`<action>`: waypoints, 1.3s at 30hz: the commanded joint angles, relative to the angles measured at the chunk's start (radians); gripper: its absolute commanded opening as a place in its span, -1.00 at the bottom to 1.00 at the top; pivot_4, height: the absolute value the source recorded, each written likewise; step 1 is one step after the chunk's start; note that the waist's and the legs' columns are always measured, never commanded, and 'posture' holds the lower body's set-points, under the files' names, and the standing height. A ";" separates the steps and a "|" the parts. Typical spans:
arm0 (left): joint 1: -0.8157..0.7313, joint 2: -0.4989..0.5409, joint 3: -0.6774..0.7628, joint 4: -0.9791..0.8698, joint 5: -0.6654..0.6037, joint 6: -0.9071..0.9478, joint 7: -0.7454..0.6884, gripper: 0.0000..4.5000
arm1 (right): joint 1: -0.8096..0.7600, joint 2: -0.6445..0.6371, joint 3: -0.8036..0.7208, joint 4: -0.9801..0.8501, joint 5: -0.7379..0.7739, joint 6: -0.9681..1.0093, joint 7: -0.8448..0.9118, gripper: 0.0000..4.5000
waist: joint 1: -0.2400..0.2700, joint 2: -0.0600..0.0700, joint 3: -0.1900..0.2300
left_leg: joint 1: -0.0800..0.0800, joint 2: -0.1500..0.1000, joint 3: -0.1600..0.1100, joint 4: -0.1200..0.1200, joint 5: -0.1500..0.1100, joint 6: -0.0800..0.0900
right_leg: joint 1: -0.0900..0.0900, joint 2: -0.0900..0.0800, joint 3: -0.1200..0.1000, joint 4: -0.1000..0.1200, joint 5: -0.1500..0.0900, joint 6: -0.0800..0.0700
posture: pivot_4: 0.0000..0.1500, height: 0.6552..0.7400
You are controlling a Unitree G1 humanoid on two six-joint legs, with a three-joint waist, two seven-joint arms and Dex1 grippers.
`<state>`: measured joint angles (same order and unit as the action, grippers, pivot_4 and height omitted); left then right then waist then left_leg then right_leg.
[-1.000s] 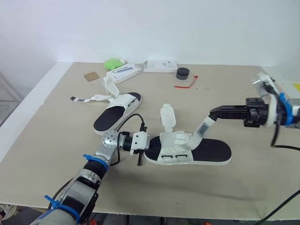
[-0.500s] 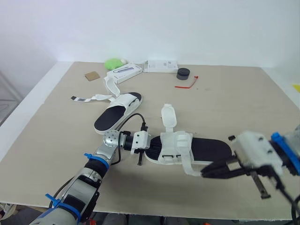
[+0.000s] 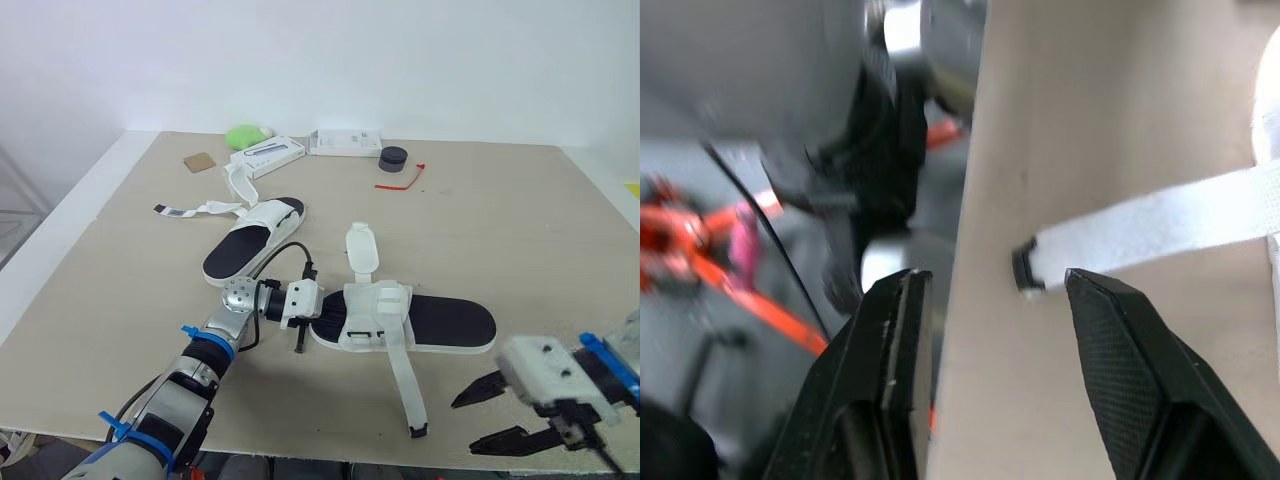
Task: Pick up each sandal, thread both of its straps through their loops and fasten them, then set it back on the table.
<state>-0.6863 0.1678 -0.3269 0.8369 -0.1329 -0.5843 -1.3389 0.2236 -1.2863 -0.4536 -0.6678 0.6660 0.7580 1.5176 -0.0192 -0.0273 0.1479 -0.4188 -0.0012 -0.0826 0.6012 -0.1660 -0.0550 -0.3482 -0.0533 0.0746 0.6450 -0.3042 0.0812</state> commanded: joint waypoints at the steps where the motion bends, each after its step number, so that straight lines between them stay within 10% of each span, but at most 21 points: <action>1: 0.073 0.023 -0.076 0.109 0.119 0.040 -0.015 -1.00 | -0.003 -0.012 0.001 0.051 0.055 0.109 -0.033 0.07 | 0.000 0.000 0.000 | 0.000 0.000 0.000 0.000 0.000 0.000 | 0.000 0.000 0.000 0.000 0.000 0.000 | 1.00 1.00; 17: 0.097 0.038 -0.070 0.061 0.111 0.058 -0.009 -1.00 | -0.353 0.148 0.475 0.240 0.100 0.311 -0.230 0.07 | 0.000 0.001 -0.001 | -0.002 -0.002 -0.001 -0.001 0.001 0.002 | 0.000 -0.002 -0.003 0.000 -0.003 0.002 | 1.00 1.00; 32: 0.069 0.079 -0.129 0.018 0.158 0.150 -0.044 -1.00 | -0.402 0.170 0.561 0.231 0.130 0.355 -0.236 0.07 | -0.001 0.001 -0.001 | -0.002 -0.002 -0.003 -0.001 0.001 0.003 | 0.000 -0.002 -0.004 0.000 -0.003 0.001 | 1.00 1.00; 37: 0.061 0.082 -0.137 0.012 0.162 0.170 -0.041 -1.00 | -0.396 0.178 0.568 0.237 0.118 0.341 -0.257 -0.93 | -0.001 0.001 -0.002 | -0.002 -0.001 -0.003 -0.001 0.001 0.003 | 0.000 -0.001 -0.004 0.000 -0.003 0.002 | 1.00 1.00; 39: 0.062 0.083 -0.139 0.012 0.162 0.170 -0.040 -1.00 | -0.395 0.184 0.555 0.239 0.135 0.345 -0.257 -0.97 | -0.001 0.001 -0.002 | -0.002 -0.001 -0.003 -0.001 0.001 0.003 | 0.000 -0.001 -0.004 0.000 -0.003 0.002 | 1.00 1.00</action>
<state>-0.6938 0.2021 -0.3673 0.7440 -0.1163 -0.4841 -1.3521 -0.1703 -1.1056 0.1190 -0.4184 0.7805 1.1054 1.2586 -0.0198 -0.0262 0.1463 -0.4210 -0.0023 -0.0855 0.6005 -0.1645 -0.0522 -0.3484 -0.0544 0.0703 0.6449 -0.3071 0.0828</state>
